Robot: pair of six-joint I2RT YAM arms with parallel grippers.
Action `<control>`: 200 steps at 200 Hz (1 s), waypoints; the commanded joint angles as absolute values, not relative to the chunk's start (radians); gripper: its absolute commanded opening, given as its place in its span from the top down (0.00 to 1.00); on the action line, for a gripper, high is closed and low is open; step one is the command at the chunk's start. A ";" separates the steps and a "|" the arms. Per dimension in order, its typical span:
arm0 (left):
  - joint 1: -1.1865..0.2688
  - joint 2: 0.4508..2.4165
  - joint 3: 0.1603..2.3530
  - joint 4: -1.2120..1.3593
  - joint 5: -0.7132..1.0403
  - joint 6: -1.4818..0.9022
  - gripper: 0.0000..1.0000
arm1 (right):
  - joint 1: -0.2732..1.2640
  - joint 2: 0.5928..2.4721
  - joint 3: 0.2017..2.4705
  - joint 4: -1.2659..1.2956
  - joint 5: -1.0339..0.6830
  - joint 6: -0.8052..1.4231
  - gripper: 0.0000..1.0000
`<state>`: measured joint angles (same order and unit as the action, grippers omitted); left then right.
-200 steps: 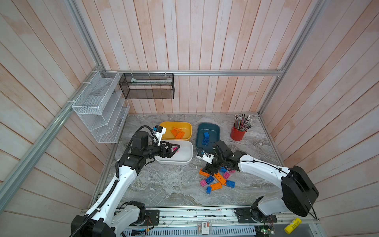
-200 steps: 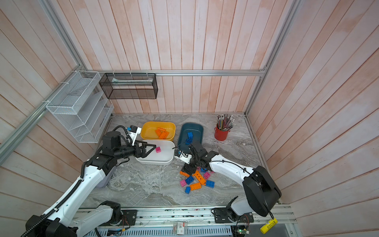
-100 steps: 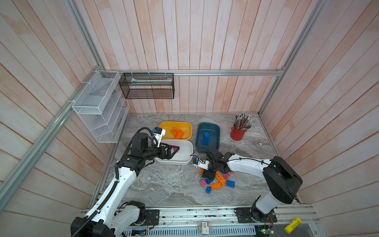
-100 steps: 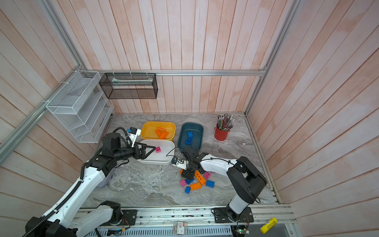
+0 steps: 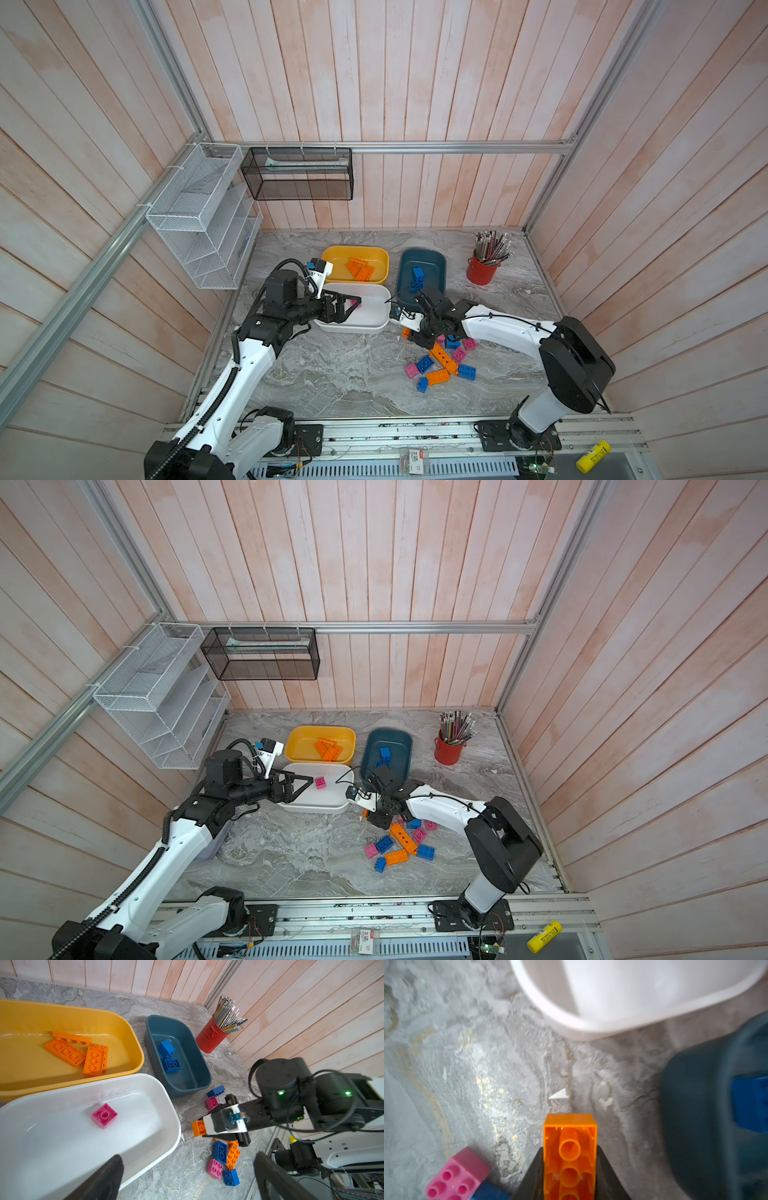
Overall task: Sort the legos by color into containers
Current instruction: 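Carry the orange brick over the yellow tub and open the right gripper, then lower the right gripper back down to the brick pile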
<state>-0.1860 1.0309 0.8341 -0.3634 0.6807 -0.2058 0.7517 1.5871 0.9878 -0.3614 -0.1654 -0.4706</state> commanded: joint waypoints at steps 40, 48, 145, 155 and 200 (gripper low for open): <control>-0.143 1.029 0.890 -0.326 0.700 -0.211 0.00 | 0.677 1.708 1.295 -0.168 -0.276 -0.453 0.68; -0.142 1.028 0.892 -0.327 0.700 -0.212 0.00 | 0.672 1.769 1.360 -0.163 -0.274 -0.451 0.68; -0.127 1.013 0.854 -0.345 0.696 -0.217 0.00 | 0.657 2.400 2.053 -0.236 -0.120 -0.405 0.66; -0.124 1.012 0.852 -0.348 0.695 -0.214 0.00 | 0.655 2.439 2.097 -0.260 -0.112 -0.404 0.66; -0.114 1.013 0.835 -0.348 0.701 -0.203 0.00 | 0.657 2.493 2.187 -0.343 -0.092 -0.413 0.48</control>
